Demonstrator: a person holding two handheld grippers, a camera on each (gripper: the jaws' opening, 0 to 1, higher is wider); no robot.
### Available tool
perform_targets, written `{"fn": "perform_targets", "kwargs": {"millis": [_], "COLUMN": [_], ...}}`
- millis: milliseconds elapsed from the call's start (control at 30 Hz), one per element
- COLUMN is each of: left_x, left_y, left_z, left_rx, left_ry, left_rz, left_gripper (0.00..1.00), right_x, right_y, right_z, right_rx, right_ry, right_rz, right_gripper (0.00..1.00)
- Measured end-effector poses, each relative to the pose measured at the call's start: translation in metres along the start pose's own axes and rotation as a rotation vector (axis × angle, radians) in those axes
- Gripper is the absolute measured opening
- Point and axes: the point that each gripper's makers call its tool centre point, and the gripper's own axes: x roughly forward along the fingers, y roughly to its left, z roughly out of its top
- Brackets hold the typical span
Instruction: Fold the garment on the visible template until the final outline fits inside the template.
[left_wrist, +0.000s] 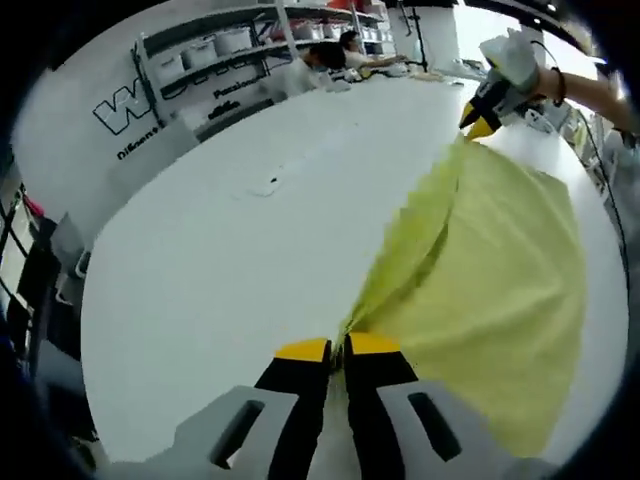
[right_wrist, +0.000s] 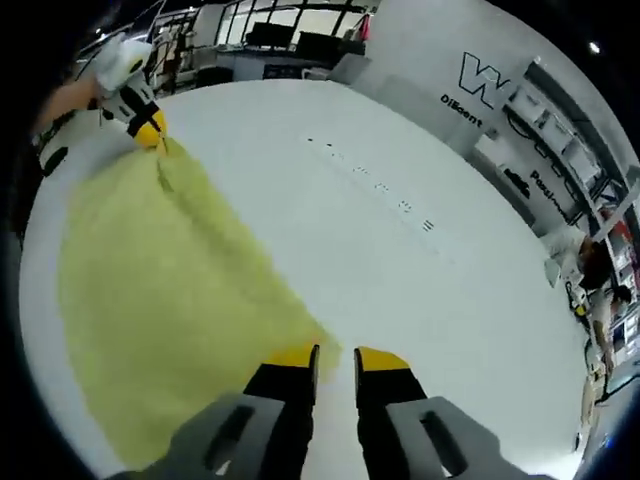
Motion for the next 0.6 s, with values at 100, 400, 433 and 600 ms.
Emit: {"fn": "perform_targets", "kwargs": {"millis": [100, 400, 433, 600], "left_x": [0.000, -0.010, -0.010, -0.015], "left_y": [0.004, 0.001, 0.000, -0.010], "left_z": [-0.003, -0.006, -0.006, -0.010], "left_rx": [-0.039, -0.269, -0.278, -0.375], "left_ry": [0.016, -0.011, -0.011, -0.008], "left_rz": [0.021, 0.020, 0.016, -0.006], "left_gripper": [0.20, 0.44, 0.46, 0.65], "right_x": [-0.001, -0.014, -0.015, -0.022], "right_y": [-0.002, 0.010, 0.011, 0.023], "right_z": [-0.001, -0.006, -0.006, -0.006], "right_rx": [0.040, 0.392, 0.407, 0.525], "right_ry": [-0.004, -0.043, -0.045, -0.086], "right_rz": [-0.003, 0.088, 0.092, 0.157], "right_gripper": [0.10, 0.48, 0.50, 0.64]}}
